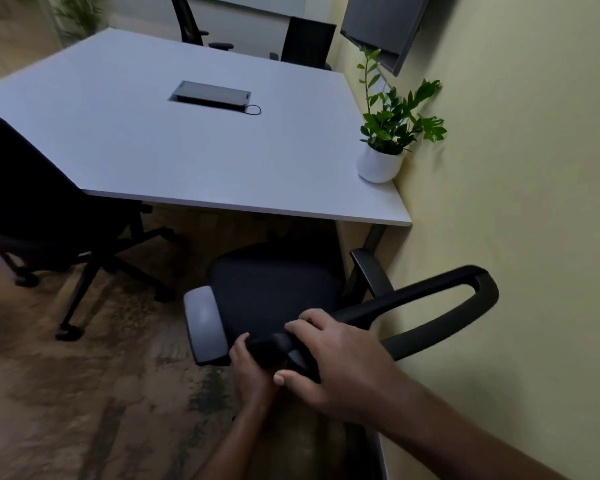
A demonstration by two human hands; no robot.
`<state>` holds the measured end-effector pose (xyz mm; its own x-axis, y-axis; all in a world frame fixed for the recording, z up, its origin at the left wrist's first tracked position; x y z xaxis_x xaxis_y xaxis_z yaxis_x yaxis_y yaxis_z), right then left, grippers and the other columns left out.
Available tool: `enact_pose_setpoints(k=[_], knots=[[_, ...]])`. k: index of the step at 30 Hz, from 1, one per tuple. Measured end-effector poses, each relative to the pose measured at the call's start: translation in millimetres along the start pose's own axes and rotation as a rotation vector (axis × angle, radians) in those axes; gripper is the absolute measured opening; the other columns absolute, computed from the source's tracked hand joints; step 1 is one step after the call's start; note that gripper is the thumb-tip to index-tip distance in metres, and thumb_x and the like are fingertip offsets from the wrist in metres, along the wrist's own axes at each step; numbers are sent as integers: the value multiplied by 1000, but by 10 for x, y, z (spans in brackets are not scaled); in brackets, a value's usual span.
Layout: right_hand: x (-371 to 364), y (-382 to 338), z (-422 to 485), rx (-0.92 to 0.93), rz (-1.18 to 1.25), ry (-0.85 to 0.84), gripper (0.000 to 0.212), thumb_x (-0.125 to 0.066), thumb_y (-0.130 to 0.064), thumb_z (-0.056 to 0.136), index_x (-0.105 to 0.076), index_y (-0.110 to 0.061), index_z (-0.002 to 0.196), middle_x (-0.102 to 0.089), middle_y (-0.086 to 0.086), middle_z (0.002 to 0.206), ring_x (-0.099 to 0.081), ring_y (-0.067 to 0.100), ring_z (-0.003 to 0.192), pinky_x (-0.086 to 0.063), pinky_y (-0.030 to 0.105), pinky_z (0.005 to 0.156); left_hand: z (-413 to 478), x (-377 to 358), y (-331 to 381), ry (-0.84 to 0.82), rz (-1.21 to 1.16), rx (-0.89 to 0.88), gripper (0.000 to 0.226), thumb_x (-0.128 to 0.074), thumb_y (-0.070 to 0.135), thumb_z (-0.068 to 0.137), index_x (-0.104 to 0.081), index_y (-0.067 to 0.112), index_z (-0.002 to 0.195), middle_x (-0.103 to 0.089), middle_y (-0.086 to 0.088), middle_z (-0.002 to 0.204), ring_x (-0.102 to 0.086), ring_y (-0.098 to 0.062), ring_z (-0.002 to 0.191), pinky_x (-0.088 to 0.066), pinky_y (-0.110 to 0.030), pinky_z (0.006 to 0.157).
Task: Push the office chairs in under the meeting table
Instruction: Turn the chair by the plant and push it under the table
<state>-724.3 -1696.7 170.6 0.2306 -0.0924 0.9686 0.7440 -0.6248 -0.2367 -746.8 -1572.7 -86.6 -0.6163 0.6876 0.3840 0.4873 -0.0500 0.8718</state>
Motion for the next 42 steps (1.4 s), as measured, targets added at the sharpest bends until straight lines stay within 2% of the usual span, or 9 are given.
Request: enact_pose_setpoints(k=[5,10,12,14,17,20,25,32,42], knots=[[135,583,-238,-2,-131,91,92,-53,-85,77,-46,-30,151,-50,-4,148,-52,19,127,-42,42,108,-33,609,658,80,-111,-340,40,-54,47,83,-58,27,117,-64,3,114,-64,-24,107,-55,-36,91],[142,1301,-474,-147,-141,254,92,-86,-45,65,-52,-24,148,-58,2,143,-60,27,119,-45,47,98,8,1051,1137,106,-242,-504,36,-50,36,88,-69,10,102,-71,-7,103,-67,-28,101,-52,-40,91],[96,1346,-420,-154,-150,285,94,-89,-32,57,-56,-24,144,-63,2,136,-64,29,107,-50,45,87,34,1122,1164,81,-279,-407,12,-56,16,87,-68,18,88,-71,-1,84,-65,-22,82,-55,-39,77],[67,1291,-356,-139,-152,327,87,-86,-31,58,-61,-24,141,-65,-1,133,-68,27,91,-52,39,74,85,1208,1189,87,-354,-357,27,-52,-4,91,-65,17,81,-67,0,76,-61,-22,74,-54,-32,68],[46,1205,-263,-150,-152,340,77,-72,-43,64,-62,-26,139,-66,-5,132,-61,25,66,-47,32,60,72,1344,1359,93,-353,-412,19,-47,2,94,-62,4,82,-64,-10,80,-62,-24,77,-50,-33,68],[39,1132,-143,-146,-144,335,78,-72,-43,62,-64,-24,137,-67,-5,130,-56,23,57,-45,31,55,226,1405,1384,123,-405,-290,21,-44,-7,99,-59,0,86,-62,-4,71,-63,-4,59,-50,-17,55],[21,1005,122,-141,-140,354,91,-92,-26,47,-67,-21,134,-70,-3,124,-56,23,55,-46,31,51,427,1547,1503,136,-382,-333,26,-46,-9,95,-58,6,77,-62,-11,74,-58,-10,64,-47,-20,59],[29,930,574,-128,-134,341,83,-93,-35,52,-69,-22,131,-70,-4,120,-59,24,56,-49,32,52,831,1684,1617,135,-405,-365,21,-42,-8,98,-54,-13,82,-55,-34,83,-54,-13,69,-45,-18,62],[59,900,1381,-162,-99,305,75,-88,-32,62,-66,-25,133,-67,-5,121,-65,27,64,-52,35,60,1499,1854,1851,97,-461,-216,29,-40,4,102,-54,-14,84,-52,-20,81,-50,-19,64,-41,-22,52]])
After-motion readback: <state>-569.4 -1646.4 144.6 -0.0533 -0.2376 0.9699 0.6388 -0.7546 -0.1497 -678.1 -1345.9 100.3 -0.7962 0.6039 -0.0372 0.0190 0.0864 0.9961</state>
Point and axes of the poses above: each hand's wrist, its own z-axis towards the middle knuckle, its own x-axis out of the back of the hand, y = z × x, the point moved 6 cm from there along z, towards the middle knuckle
